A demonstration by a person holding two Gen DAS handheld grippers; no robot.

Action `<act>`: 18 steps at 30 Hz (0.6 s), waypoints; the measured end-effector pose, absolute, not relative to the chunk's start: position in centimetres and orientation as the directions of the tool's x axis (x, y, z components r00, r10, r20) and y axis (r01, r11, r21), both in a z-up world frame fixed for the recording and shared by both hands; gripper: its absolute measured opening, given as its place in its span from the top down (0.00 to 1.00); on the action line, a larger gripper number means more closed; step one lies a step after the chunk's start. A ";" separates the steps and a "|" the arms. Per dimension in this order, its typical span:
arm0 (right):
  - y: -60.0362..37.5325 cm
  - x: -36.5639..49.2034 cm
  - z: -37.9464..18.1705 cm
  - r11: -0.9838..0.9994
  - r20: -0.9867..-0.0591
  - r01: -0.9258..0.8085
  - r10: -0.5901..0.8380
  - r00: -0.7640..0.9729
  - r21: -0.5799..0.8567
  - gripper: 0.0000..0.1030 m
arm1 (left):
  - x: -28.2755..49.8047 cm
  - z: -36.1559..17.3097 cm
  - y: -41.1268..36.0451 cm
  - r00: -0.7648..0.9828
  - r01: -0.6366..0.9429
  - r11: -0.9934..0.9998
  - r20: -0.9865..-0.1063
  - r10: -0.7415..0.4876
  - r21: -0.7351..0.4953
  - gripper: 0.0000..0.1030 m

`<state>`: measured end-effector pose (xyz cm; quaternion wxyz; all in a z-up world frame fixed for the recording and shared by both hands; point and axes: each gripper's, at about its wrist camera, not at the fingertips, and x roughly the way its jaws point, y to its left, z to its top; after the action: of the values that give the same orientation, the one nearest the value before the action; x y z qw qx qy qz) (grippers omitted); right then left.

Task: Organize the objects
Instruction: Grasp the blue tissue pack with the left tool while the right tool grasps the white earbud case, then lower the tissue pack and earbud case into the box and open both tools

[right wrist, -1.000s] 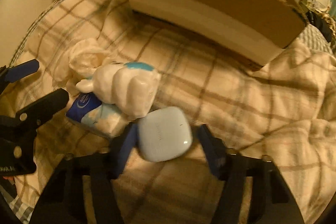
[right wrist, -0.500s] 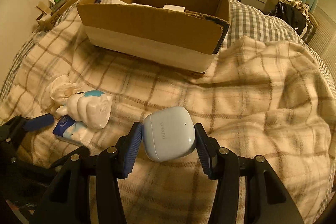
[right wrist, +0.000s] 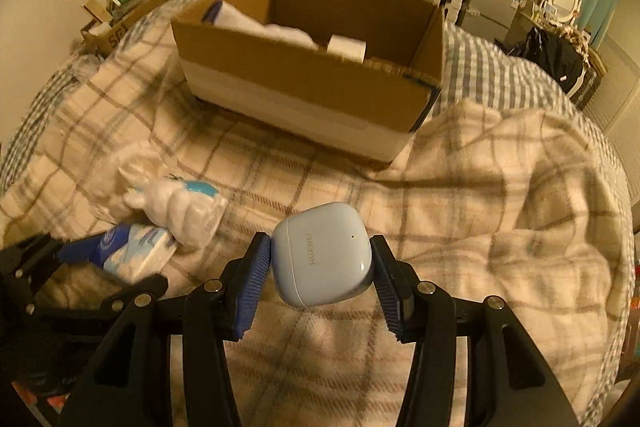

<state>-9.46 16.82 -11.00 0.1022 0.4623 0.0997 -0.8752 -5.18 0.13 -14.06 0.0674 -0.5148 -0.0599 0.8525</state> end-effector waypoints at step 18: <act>18.6 -11.4 2.2 -0.968 -0.649 0.247 -0.158 -0.744 -0.047 0.51 | -9.6 0.5 1.9 -0.699 -0.178 -0.983 -0.698 0.156 -0.042 0.29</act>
<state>-11.37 18.63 2.20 0.1087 0.3410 0.0650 -0.9315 -9.55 1.92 0.55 0.0906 -0.3773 0.0143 0.9215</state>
